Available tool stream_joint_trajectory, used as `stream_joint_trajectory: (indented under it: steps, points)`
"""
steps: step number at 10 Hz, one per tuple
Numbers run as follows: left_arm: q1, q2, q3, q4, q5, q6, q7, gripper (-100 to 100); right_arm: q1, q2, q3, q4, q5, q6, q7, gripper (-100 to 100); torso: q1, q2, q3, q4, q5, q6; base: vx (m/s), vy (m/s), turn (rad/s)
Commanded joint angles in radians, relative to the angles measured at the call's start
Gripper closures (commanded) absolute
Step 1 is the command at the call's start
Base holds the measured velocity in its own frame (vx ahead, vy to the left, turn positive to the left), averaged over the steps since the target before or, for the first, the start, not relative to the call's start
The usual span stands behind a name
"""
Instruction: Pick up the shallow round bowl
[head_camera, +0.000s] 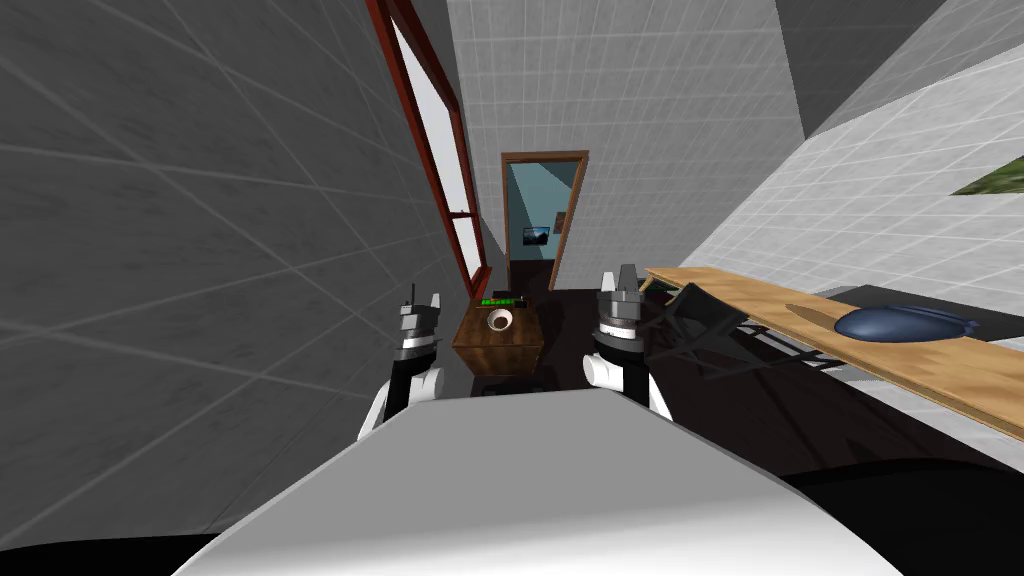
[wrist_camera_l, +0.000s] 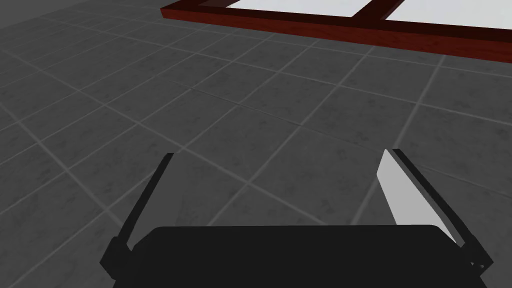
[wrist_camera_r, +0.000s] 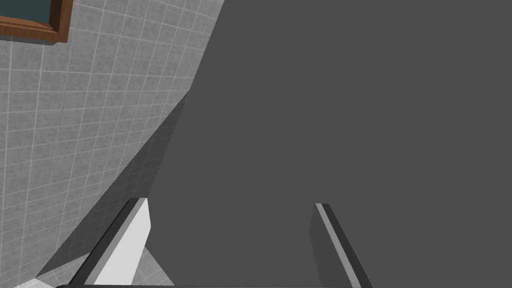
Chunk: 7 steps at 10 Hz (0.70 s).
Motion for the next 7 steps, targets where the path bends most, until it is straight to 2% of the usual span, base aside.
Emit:
stream_joint_trajectory:
  steps: [1,4,7]
  points:
    - [-0.022,0.043,0.003,0.023,0.009,0.018,0.008,-100,0.0,0.0,0.0,0.0,0.0,0.0,0.0,0,0.0,0.0,0.0,0.0,0.0,0.0,-0.034,-0.022,-0.055]
    - [-0.074,0.095,0.008,0.08,0.032,0.061,0.028,-100,0.0,0.0,0.0,0.0,0.0,0.0,0.0,0,-0.002,0.005,0.003,0.001,0.0,0.0,-0.089,-0.037,-0.06]
    - [-0.15,0.131,0.015,0.163,0.065,0.126,0.056,-100,0.0,0.0,0.0,0.0,0.0,0.0,0.0,0,-0.005,0.007,0.004,0.002,-0.001,0.0,-0.115,-0.066,-0.076]
